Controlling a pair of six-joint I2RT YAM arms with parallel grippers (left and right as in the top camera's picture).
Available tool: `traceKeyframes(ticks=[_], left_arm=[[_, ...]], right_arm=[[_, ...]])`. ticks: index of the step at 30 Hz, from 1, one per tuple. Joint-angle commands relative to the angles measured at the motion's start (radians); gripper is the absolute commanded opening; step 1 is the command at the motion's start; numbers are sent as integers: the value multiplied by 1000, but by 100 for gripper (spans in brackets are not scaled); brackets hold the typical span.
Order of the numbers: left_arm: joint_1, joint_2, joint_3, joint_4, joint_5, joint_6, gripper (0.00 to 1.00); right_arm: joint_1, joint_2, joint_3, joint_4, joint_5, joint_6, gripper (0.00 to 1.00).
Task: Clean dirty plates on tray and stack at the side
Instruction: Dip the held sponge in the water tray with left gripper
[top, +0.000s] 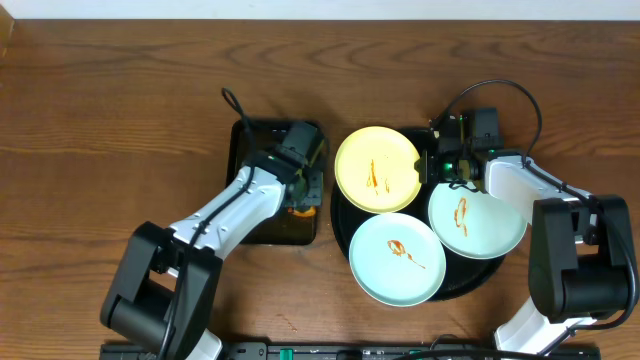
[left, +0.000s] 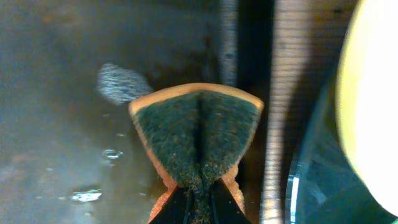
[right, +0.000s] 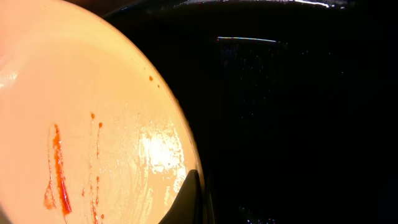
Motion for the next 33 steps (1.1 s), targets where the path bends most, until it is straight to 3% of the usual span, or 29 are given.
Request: traceKeyframes(ticks=[1, 19, 27, 33], left_arm=[[-26, 4, 2, 16, 34, -10, 7], [-27, -57, 4, 31, 128, -1, 7], [0, -132, 49, 30, -6, 60, 7], [0, -148, 164, 21, 95, 108, 7]], right_arm=[[11, 15, 12, -5, 7, 11, 1], [11, 15, 12, -8, 7, 11, 1], [11, 15, 12, -9, 7, 11, 1], [11, 15, 12, -10, 6, 11, 1]])
